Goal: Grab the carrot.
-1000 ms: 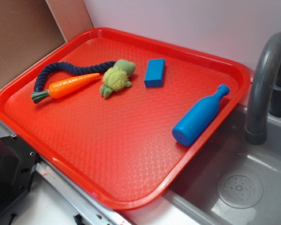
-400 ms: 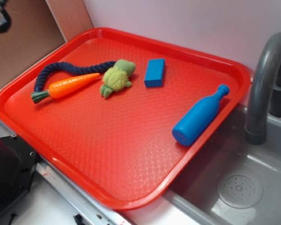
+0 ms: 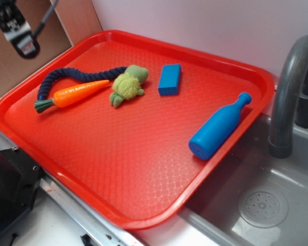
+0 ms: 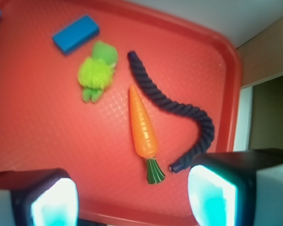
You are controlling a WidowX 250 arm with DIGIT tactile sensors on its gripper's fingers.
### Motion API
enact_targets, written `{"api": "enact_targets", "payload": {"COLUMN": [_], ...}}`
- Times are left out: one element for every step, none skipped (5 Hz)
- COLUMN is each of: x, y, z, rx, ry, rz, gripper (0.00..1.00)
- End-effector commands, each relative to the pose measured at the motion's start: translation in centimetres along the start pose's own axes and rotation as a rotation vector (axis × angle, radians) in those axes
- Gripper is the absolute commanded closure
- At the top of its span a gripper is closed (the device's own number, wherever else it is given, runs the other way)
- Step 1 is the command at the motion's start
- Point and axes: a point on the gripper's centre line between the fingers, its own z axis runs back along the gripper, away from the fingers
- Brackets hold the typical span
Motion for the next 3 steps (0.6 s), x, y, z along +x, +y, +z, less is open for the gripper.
{"api": "enact_targets", "payload": {"x": [0.9,1.0,1.1], "y": [1.0,1.1,1.3], "z": [-3.4,-5.4,-7.4], "rx": [0.104,0.146,0.13], "ry": [0.02,0.047,0.081], "rz": [0.002,-0.007,-0.029], "gripper": [0.0,0.0,0.0]}}
